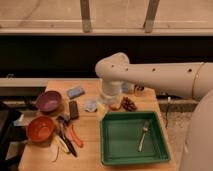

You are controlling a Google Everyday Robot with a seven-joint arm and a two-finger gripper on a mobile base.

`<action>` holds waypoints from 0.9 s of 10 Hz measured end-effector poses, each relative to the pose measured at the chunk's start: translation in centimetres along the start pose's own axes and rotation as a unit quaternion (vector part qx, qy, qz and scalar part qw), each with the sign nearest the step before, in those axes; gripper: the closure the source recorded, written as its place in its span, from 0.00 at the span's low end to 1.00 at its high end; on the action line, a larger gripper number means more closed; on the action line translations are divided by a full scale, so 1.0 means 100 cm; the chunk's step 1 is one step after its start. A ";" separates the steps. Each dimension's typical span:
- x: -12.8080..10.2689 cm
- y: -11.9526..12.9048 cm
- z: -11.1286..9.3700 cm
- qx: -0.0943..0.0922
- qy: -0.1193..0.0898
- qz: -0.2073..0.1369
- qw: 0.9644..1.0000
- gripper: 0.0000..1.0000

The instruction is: Place pepper in purple bowl

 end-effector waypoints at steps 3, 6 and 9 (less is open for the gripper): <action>-0.027 0.083 0.013 -0.039 -0.034 -0.077 0.996 0.30; -0.030 0.100 0.015 -0.050 -0.037 -0.095 0.994 0.30; -0.031 0.100 0.016 -0.051 -0.039 -0.094 0.994 0.30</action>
